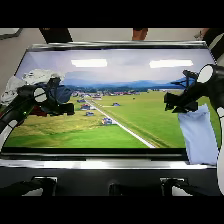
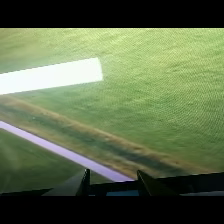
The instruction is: Fold the shirts.
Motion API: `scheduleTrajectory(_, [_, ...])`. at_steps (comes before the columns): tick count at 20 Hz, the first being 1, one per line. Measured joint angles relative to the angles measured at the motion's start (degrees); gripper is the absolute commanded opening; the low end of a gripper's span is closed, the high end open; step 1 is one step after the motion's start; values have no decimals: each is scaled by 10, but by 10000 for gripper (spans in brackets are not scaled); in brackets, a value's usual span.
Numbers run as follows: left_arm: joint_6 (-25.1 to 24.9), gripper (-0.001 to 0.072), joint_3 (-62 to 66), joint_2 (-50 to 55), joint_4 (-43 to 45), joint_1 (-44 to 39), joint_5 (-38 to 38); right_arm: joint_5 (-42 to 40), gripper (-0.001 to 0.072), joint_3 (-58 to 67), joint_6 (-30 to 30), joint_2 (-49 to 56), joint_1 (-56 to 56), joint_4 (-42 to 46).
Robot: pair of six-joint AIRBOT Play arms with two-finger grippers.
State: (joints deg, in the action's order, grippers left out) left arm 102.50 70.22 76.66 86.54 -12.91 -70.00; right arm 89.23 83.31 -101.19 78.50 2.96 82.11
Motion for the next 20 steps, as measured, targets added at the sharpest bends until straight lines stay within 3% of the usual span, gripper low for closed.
scheduleTrajectory(9, [0,607,0,0,0,0,0,0,375,0,0,0,0,0])
scheduleTrajectory(17, [0,609,0,0,-1,0,12,-51,376,0,0,0,0,0])
scheduleTrajectory(19, [2,720,1,0,-5,0,32,-80,376,0,0,0,0,0])
scheduleTrajectory(20, [4,720,5,0,-7,2,43,-93,374,0,0,0,0,0])
